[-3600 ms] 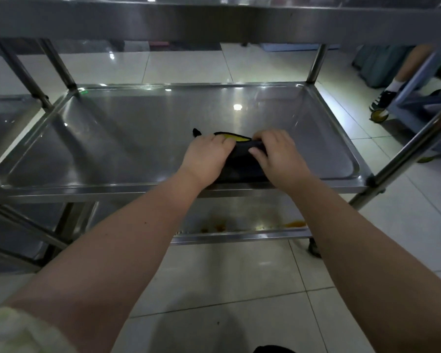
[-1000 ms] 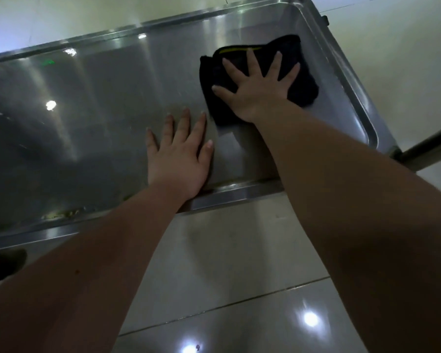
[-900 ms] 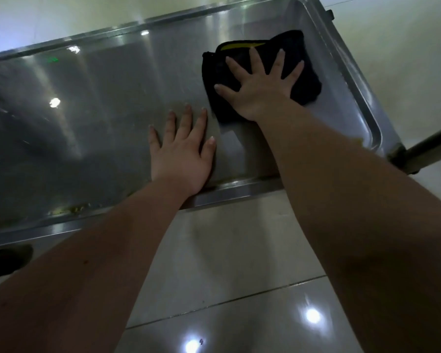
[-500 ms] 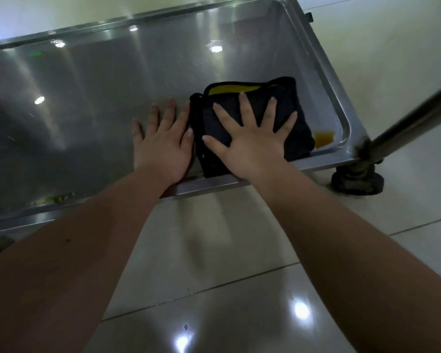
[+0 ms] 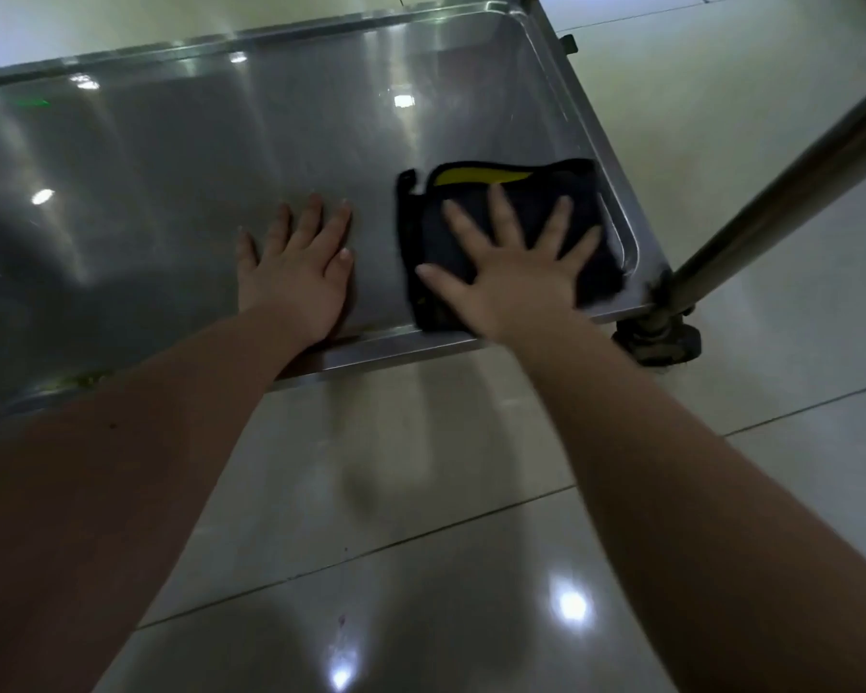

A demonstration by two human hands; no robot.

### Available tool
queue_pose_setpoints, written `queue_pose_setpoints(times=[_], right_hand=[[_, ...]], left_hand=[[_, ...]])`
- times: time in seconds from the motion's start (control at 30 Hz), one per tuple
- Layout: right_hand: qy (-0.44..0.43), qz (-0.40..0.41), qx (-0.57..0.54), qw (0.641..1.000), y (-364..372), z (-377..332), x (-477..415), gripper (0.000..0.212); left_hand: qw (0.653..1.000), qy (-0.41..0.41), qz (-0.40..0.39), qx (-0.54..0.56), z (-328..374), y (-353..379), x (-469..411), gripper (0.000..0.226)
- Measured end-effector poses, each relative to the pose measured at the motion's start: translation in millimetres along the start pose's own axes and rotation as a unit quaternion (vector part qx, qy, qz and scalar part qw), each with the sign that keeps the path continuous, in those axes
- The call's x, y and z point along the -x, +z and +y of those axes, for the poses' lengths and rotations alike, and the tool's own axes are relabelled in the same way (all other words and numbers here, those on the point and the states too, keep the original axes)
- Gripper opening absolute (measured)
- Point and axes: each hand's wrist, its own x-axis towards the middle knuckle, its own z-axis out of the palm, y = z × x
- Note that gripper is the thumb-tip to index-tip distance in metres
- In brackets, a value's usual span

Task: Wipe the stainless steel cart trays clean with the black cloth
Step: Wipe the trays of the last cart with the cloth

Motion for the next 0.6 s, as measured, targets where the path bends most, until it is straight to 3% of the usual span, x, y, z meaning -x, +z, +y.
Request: queue_pose_setpoints(times=[0.1,0.2,0.43,0.6], right_hand=[[-0.073,0.013,-0.003,0.997,11.2,-41.6,15.4,0.077],[-0.076,-0.005,-0.011,0.997,7.4,-24.0,9.1,0.078],[0.066,-0.023,0.012,0.997,-6.7,44.0,-10.5,0.080],[0.043,-0.022,0.009,0.999,-2.8,7.8,-6.6,0.079]], left_hand=[[1.000,0.019,-0.009,0.008,-6.6,-3.6,-1.7,0.053],[0.999,0.049,0.001,0.011,-30.2,-8.5,4.1,0.052],[1.000,-0.008,0.020,-0.013,-114.9,-16.5,21.8,0.052],[0.999,-0.041,-0.001,-0.021,-125.6,-13.5,26.1,0.054]])
